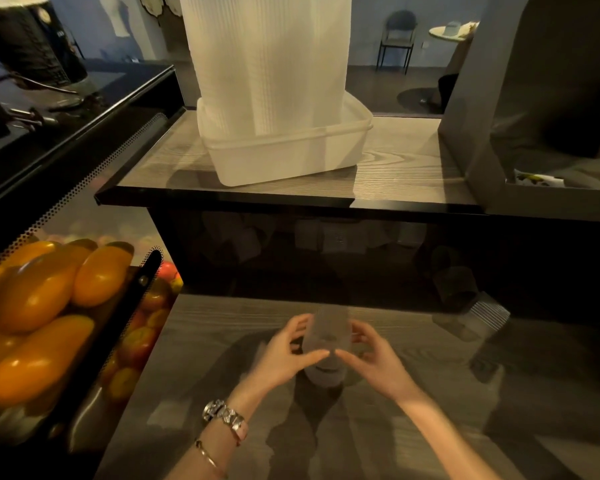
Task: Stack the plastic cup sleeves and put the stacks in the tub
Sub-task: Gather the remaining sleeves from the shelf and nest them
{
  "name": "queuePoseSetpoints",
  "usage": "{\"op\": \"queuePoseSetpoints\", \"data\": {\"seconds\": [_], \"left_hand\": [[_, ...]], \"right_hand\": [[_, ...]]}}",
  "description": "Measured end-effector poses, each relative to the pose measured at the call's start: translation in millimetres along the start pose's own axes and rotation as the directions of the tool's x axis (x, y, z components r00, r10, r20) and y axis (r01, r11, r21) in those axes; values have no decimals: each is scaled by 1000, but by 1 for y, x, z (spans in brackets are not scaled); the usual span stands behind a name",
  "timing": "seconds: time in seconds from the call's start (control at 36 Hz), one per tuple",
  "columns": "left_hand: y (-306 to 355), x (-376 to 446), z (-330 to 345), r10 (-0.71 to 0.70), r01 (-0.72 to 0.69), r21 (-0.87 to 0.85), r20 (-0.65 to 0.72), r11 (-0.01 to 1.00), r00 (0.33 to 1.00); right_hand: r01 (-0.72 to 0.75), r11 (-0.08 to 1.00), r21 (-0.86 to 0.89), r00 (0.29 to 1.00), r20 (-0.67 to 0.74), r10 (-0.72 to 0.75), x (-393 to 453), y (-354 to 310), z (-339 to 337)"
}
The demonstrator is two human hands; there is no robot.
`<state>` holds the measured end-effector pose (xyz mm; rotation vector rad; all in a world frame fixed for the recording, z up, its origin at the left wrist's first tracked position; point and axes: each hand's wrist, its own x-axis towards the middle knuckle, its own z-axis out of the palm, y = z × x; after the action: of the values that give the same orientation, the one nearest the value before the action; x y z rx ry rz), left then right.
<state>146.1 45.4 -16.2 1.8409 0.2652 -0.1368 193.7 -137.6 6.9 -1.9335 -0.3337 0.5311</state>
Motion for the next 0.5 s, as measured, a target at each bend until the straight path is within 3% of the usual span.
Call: {"op": "queuePoseSetpoints", "data": {"seconds": [0.17,0.25,0.5], "left_hand": [[-21,-13,18,45,-41,72,-55,997,997],[-34,-16,25,35,-31,41,-98,999,995],[-35,-12,24,55,-51,48,-83,998,995]], "right_hand": [[-23,967,-254,1000,8,26,-10,17,12],[-70,971,-228,997,23,77,-12,24,17],[-49,972,-230,999,2,51,-10,32,20]]}}
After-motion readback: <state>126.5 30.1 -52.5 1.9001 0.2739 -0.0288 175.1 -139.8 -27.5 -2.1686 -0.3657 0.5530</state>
